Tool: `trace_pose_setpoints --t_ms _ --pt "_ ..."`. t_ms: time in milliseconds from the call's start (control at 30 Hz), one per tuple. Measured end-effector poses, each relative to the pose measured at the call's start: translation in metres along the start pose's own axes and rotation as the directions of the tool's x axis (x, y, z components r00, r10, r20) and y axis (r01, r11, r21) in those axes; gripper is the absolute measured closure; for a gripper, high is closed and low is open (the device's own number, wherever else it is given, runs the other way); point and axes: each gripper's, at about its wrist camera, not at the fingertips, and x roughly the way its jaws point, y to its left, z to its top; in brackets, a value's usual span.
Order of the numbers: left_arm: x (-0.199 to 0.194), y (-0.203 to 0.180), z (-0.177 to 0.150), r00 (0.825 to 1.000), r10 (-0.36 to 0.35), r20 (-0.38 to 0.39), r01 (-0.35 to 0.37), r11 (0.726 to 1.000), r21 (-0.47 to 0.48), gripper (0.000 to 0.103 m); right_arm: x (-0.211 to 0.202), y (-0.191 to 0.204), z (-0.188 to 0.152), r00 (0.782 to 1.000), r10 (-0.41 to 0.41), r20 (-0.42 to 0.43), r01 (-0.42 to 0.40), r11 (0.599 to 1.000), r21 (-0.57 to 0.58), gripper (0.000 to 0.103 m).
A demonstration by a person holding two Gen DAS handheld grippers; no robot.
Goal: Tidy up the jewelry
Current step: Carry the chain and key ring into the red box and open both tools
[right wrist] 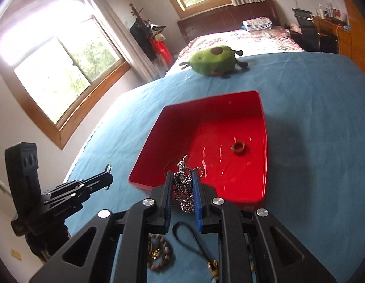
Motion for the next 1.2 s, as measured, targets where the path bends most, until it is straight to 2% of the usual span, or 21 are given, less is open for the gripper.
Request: trace_pose_setpoints --t_ms 167,333,533,733,800,833,900,933,1000,1067,1100,1167,1200 --pt "0.048 0.001 0.022 1.000 -0.014 -0.021 0.013 1.000 -0.020 0.099 0.043 -0.019 0.011 0.997 -0.035 -0.065 0.037 0.999 0.026 0.087" --pt "0.083 0.005 0.029 0.998 -0.021 -0.061 0.020 1.000 -0.007 0.099 0.072 -0.034 0.007 0.990 -0.074 -0.119 0.079 0.996 0.037 0.087" --pt "0.105 0.013 0.028 0.995 -0.002 -0.098 0.002 1.000 -0.010 0.094 0.084 -0.033 0.004 0.986 -0.084 -0.145 0.087 0.996 0.016 0.086" --pt "0.107 0.018 0.026 0.995 0.003 -0.098 -0.005 1.000 -0.017 0.092 0.082 -0.033 0.008 0.986 -0.091 -0.139 0.095 0.995 0.017 0.084" --pt "0.103 0.019 0.026 0.996 0.003 -0.088 -0.005 1.000 -0.021 0.084 0.079 -0.033 0.009 0.986 -0.099 -0.133 0.102 0.995 0.020 0.084" --pt "0.100 0.019 0.026 0.997 0.008 -0.079 -0.009 1.000 -0.021 0.075 0.076 -0.031 0.008 0.986 -0.106 -0.128 0.109 0.994 0.018 0.083" --pt "0.093 0.018 0.026 0.998 0.019 -0.053 -0.020 1.000 -0.020 0.060 0.070 -0.029 0.008 0.986 -0.126 -0.106 0.128 0.992 0.009 0.072" --pt "0.090 0.018 0.027 0.999 0.022 -0.044 -0.023 1.000 -0.019 0.056 0.067 -0.028 0.007 0.986 -0.140 -0.095 0.141 0.990 0.001 0.063" --pt "0.082 0.017 0.028 0.999 0.034 -0.021 -0.035 0.999 -0.017 0.049 0.062 -0.025 0.006 0.981 -0.177 -0.081 0.177 0.984 -0.014 0.062" --pt "0.073 0.017 0.029 0.999 0.053 0.001 -0.053 0.998 -0.022 0.032 0.058 -0.026 0.007 0.981 -0.181 -0.075 0.181 0.983 -0.009 0.059" --pt "0.069 0.017 0.030 0.998 0.059 0.012 -0.058 0.998 -0.026 0.028 0.057 -0.026 0.008 0.981 -0.183 -0.072 0.183 0.983 -0.006 0.055" --pt "0.061 0.018 0.031 0.996 0.080 0.033 -0.079 0.996 -0.037 0.016 0.052 -0.025 0.009 0.978 -0.202 -0.059 0.202 0.979 -0.010 0.036" --pt "0.058 0.018 0.031 0.995 0.089 0.040 -0.087 0.995 -0.040 0.014 0.049 -0.023 0.009 0.975 -0.216 -0.049 0.215 0.976 -0.016 0.033"
